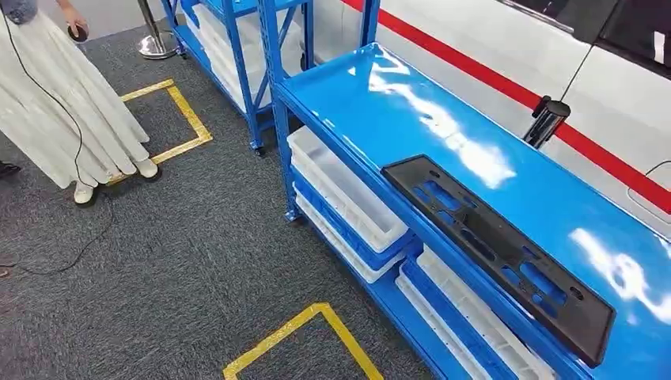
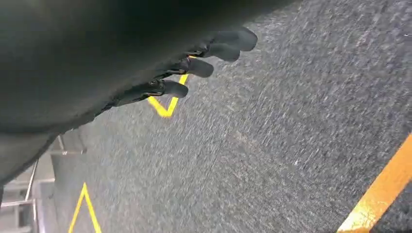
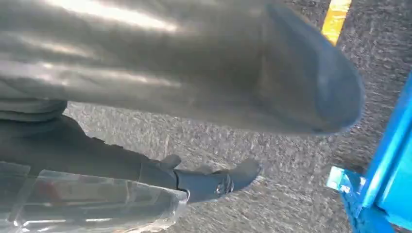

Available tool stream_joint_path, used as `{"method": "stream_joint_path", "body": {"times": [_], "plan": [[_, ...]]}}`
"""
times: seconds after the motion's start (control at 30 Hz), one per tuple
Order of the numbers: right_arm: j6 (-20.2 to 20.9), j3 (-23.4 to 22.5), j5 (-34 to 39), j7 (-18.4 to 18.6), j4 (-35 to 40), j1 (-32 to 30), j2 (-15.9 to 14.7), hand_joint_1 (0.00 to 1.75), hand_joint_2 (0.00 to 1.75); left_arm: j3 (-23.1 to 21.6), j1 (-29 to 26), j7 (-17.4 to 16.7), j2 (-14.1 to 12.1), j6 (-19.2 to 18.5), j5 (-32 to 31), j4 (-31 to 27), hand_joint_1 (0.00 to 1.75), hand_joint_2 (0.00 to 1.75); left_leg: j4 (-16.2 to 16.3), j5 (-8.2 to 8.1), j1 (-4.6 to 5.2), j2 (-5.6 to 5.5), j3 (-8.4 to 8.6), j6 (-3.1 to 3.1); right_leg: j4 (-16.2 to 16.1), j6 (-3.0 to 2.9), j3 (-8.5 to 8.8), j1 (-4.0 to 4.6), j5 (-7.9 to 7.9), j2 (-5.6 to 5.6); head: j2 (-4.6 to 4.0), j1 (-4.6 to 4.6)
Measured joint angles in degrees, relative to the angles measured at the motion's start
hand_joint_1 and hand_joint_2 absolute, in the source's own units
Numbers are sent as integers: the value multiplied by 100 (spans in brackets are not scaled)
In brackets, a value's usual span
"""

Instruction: Take the parts from the cabinet and place them on the table.

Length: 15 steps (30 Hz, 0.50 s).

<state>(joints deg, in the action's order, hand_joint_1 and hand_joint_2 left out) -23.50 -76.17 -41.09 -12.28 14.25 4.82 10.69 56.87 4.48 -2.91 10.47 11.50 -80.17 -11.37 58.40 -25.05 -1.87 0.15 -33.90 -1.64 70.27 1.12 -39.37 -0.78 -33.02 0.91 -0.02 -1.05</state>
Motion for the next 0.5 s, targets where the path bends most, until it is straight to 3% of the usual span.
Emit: {"method": "stream_joint_path", "body": {"times": [0.03, 0.07, 0.1, 0.13, 0.17, 0.2, 0.23, 0.27, 0.3, 0.33, 0.37, 0.4, 0.43, 0.47, 0.5], "plan": [[-2, 0, -4, 2, 0, 1, 2, 0, 0, 0, -1, 0, -4, -2, 0, 0, 0, 175, 2, 0, 1, 47, -13, 0, 335, 18, -163, -1, -107, -2, 0, 23], [-4, 0, -13, 11, 0, -5, 0, 0, 0, 0, -5, -9, 2, -11, 0, 0, 0, 175, 3, 0, 11, 101, -13, 2, 496, 72, -227, -15, -118, -12, 0, 27], [-11, 0, -33, 31, 0, -13, -2, 0, 0, 0, -4, -22, 7, -9, 2, 0, 0, 175, 3, 0, 14, 144, -10, 4, 291, 122, -109, -15, -8, -21, 0, 29], [-28, 0, -61, 76, 0, -17, -6, 0, 0, 0, -2, -37, 9, -9, 4, 0, 0, 175, 3, 0, 14, 177, -5, 6, -145, 172, 133, -17, 162, -45, 0, 33], [-39, 2, -72, 96, 0, -21, -9, 0, 0, 0, 1, -39, 9, -9, 9, 0, 0, 0, 3, 0, 13, 198, 1, 10, -537, 197, 348, -19, 297, -85, 0, 33], [-53, 9, -96, 116, 0, -14, -20, 0, 0, 0, 2, -46, 20, -9, 18, 0, 0, 0, 2, 1, 13, 241, 19, 21, -1278, 197, 769, -13, 507, -252, 0, 31], [-59, 15, -105, 136, 0, 6, -24, 0, 0, 0, 0, -50, 24, -7, 26, 0, 0, 0, 11, -9, 32, 274, 31, 63, -1438, 137, 813, 31, 571, -363, 0, 18], [-72, 20, -112, 155, 0, 24, -33, 0, 0, 2, -1, -52, 24, -7, 48, 0, 0, 0, 4, -18, 33, 303, 46, 123, -1442, 72, 791, 118, 605, -337, 0, 36], [-79, 22, -114, 173, 0, 16, -33, 0, 0, 2, 0, -52, 26, -9, 50, 0, 0, 0, -3, -21, 32, 338, 57, 155, -1440, 37, 781, 118, 615, -305, 0, 22], [-83, 22, -114, 183, 0, 11, -35, 0, 0, 0, 6, -52, 37, -11, 50, 0, 0, 175, -15, -18, 28, 366, 67, 171, -1446, 20, 773, 125, 623, -284, 0, 20], [-94, 22, -114, 184, 0, 0, -44, 0, 0, 2, 23, -52, 50, -13, 50, 0, 0, 175, -48, 0, 29, 415, 93, 233, -1492, -43, 772, 124, 664, -228, 0, 29], [-98, 22, -114, 186, 0, 0, -44, 0, 0, 2, 26, -52, 48, -13, 46, 0, 0, 175, 13, -52, -7, 375, 74, 250, -1567, -106, 887, -77, 717, -188, 0, 16], [-109, 24, -113, 190, 0, -1, -24, 0, 0, 2, 24, -52, 33, -17, 35, 0, 0, 175, 207, -208, -13, 213, 31, 252, -1578, -123, 921, -34, 725, -156, 0, 1], [-116, 24, -114, 195, 0, -4, -33, 0, 0, 0, 23, -52, 31, -15, 28, 0, 0, 175, 490, -401, -20, 121, -74, 248, -1566, -193, 930, -53, 736, -148, 0, -19], [-118, 24, -114, 201, 0, -2, -30, 0, 0, 0, 16, -55, 24, -18, 26, 0, 0, 175, 902, -622, -16, 40, -245, 257, -1564, -208, 940, -33, 738, -109, 0, -32]]}}
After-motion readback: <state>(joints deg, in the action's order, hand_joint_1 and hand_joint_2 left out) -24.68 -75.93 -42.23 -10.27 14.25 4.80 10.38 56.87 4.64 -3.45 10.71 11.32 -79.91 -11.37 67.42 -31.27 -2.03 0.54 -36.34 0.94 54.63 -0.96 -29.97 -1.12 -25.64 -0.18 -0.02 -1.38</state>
